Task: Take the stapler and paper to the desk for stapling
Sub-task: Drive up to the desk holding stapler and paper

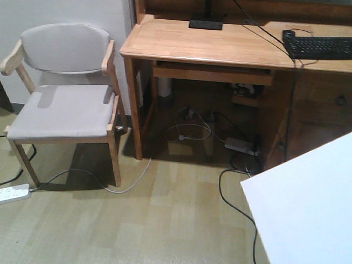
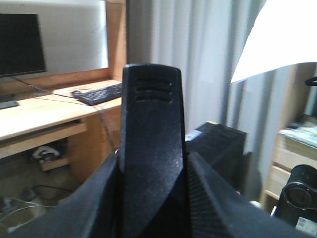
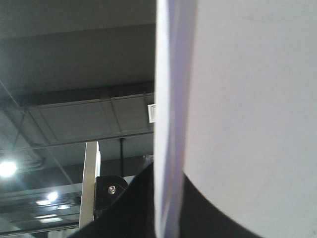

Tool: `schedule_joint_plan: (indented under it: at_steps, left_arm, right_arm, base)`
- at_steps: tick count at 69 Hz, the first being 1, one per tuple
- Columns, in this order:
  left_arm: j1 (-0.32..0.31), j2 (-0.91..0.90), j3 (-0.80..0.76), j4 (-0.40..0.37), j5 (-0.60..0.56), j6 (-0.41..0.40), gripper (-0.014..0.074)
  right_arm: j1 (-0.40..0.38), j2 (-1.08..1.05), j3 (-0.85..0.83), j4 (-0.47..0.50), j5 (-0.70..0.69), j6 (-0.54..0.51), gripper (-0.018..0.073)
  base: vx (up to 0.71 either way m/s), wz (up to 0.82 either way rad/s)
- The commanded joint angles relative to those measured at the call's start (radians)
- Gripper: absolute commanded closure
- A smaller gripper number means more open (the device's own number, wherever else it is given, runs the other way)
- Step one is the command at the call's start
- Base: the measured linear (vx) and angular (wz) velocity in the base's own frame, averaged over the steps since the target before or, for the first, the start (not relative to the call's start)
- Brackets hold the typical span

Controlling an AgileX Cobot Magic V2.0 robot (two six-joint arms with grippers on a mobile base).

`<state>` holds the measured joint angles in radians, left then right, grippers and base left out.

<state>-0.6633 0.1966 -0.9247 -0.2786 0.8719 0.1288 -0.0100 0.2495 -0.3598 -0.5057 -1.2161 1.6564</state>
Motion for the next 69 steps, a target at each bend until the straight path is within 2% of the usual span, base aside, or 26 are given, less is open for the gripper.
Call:
schedule_joint_plan:
  at_steps: [1, 35, 69]
  left_arm:
    - [-0.002, 0.018, -0.025, -0.021, -0.119, 0.001, 0.0603]
    - [-0.002, 0.018, -0.025, -0.021, -0.119, 0.001, 0.0603]
    - [-0.002, 0.018, -0.025, -0.021, -0.119, 0.001, 0.0603]
  right_arm:
    - [-0.004, 0.013, -0.030, 0.022, -0.012, -0.006, 0.0565]
    - [-0.004, 0.013, -0.030, 0.022, -0.037, -0.006, 0.0565]
    - [-0.004, 0.013, -0.030, 0.022, -0.039, -0.006, 0.0565]
  base:
    - [0.34, 0.22]
    - [0.36, 0.17]
    - [0.36, -0.10]
